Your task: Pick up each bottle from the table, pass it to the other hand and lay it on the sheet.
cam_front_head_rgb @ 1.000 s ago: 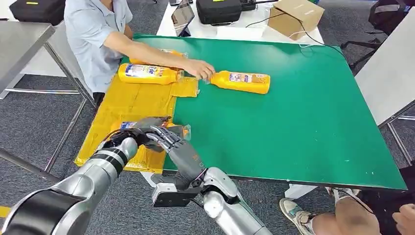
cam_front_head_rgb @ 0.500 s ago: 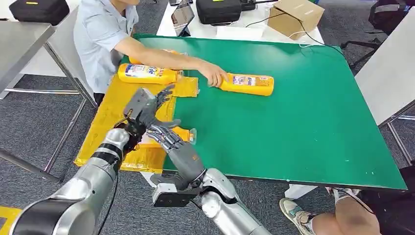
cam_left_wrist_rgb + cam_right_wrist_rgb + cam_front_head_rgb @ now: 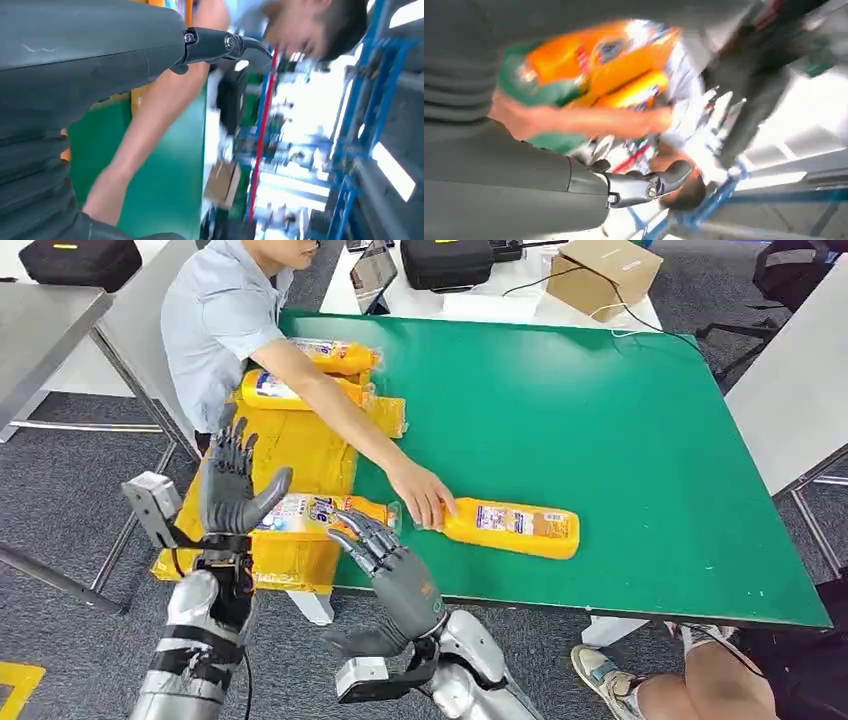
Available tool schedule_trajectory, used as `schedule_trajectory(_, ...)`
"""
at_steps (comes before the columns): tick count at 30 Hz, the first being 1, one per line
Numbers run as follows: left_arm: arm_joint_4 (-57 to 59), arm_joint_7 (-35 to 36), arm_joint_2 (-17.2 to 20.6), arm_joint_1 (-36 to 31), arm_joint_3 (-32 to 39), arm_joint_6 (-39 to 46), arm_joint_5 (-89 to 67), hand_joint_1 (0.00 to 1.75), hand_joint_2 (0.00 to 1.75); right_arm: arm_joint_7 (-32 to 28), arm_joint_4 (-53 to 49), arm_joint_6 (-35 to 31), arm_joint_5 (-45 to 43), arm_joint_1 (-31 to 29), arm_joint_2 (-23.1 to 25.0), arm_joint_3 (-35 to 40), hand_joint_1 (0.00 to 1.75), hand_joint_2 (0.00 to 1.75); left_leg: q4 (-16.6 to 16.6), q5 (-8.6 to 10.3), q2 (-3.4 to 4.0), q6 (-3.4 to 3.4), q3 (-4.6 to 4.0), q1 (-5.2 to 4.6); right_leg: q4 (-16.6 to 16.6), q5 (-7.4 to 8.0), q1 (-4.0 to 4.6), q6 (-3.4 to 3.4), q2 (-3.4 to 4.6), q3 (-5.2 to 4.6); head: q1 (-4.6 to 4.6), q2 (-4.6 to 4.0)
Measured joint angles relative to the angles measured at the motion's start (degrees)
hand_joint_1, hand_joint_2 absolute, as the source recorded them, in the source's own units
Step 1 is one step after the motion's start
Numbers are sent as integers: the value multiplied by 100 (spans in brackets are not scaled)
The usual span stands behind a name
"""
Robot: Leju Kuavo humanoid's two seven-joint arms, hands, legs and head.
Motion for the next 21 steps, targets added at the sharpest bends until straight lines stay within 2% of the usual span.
schedule_trajectory(4, -784, -358, 20, 773, -175, 935, -899, 0, 175, 605, -373, -334, 955, 209, -367, -367, 0, 175, 0, -1, -3, 2, -3, -3, -6, 0, -2, 0, -2, -2, 2, 0)
schedule_trajectory(10, -1502, -352, 46, 1529, -352, 1782, -1990, 0, 175, 1138, -504, -30, 1671, 311, -860, -1159, 0, 175, 0, -1, -7, 4, -3, -7, -8, 1, -3, 2, -7, 1, 2, 0)
schedule_trajectory(15, -1850, -177, 77, 1881, -505, 1840, -2410, 0, 175, 1466, -419, 53, 2122, 342, -1114, -1940, 0, 175, 0, 0, -10, 4, -2, -8, -8, 2, -2, 3, -14, 3, 0, 0)
schedule_trajectory(21, -1947, -11, 92, 1968, -649, 1606, -2297, 0, 175, 1501, -16, 88, 2139, 271, -1202, -2582, 0, 175, 0, 0, -11, 4, -3, -6, -7, 2, 0, 3, -14, 3, -2, 0)
